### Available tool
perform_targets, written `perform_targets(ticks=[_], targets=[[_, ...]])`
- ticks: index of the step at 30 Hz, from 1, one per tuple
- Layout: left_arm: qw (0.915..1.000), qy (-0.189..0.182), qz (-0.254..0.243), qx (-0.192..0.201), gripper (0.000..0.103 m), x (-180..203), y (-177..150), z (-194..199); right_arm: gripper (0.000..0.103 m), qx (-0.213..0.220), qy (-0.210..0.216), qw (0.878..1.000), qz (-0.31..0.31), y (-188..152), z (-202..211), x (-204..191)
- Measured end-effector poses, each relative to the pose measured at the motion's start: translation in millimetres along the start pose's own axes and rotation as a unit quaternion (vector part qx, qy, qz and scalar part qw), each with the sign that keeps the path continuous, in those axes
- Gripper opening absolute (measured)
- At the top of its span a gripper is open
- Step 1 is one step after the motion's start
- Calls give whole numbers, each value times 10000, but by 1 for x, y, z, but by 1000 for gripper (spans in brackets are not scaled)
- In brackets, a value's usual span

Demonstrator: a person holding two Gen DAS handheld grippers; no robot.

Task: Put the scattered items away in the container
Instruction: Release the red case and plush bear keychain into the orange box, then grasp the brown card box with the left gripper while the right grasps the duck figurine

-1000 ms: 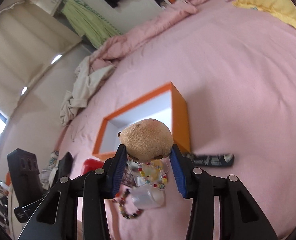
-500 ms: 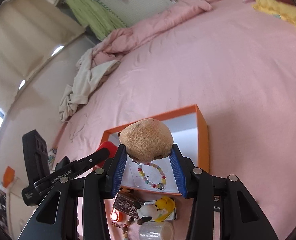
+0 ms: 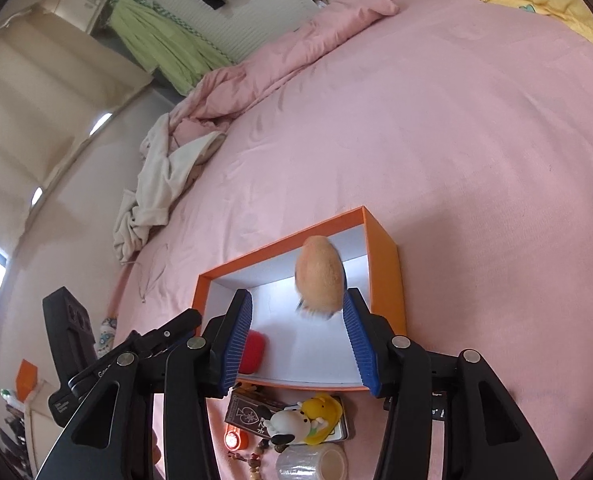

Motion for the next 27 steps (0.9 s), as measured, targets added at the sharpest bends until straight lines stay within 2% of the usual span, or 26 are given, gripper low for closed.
perform_targets(ticks=[3, 5, 6, 7, 9, 12, 15, 17, 18, 22, 25, 27], targets=[[10000, 41, -21, 14, 52, 1, -1, 1, 48, -37, -10, 10000, -31, -2, -2, 1], [9997, 205, -107, 7, 54, 1, -3, 1, 51, -52, -55, 10000, -30, -3, -2, 1], [9992, 359, -185, -11, 63, 1, -6, 1, 55, -52, -104, 9999, -7, -5, -2, 1], [9986, 460, -261, -41, 67, 2, -11, 3, 55, -48, -179, 9998, 53, -7, -1, 0], [9979, 485, -415, -144, 67, 5, -24, 8, 55, -57, -339, 9991, 246, -14, 3, -3], [9965, 324, -688, -340, 67, 14, -46, 17, 55, -40, -640, 9959, 634, -29, 12, -10], [9932, 493, -775, -709, 67, 11, -67, 13, 55, -89, -891, 9910, 997, -45, 15, -16], [9909, 546, -791, -946, 64, 8, -75, 6, 55, -211, -951, 9877, 1224, -59, 11, -21], [9892, 589, -865, -1023, 58, 10, -78, 3, 55, -274, -976, 9858, 1335, -66, 10, -24], [9836, 624, -1032, -1345, 57, 15, -93, -9, 55, -453, -1099, 9767, 1788, -85, -1, -32], [9794, 618, -1059, -1602, 57, 18, -102, -23, 55, -676, -1156, 9757, 1733, -90, -14, -27], [9815, 439, -1003, -1573, 57, 21, -102, -22, 55, -790, -1139, 9775, 1588, -91, -19, -21]])
Point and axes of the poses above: each gripper's, at about its wrist camera, not at the fingertips, and z roughly against the way its jaws point, x to its right, y to its top, the point moved 6 cm from there along -z, roughly the way its jaws point, and after that the axes turned 4 degrees about -x, right-handed, at the moved point
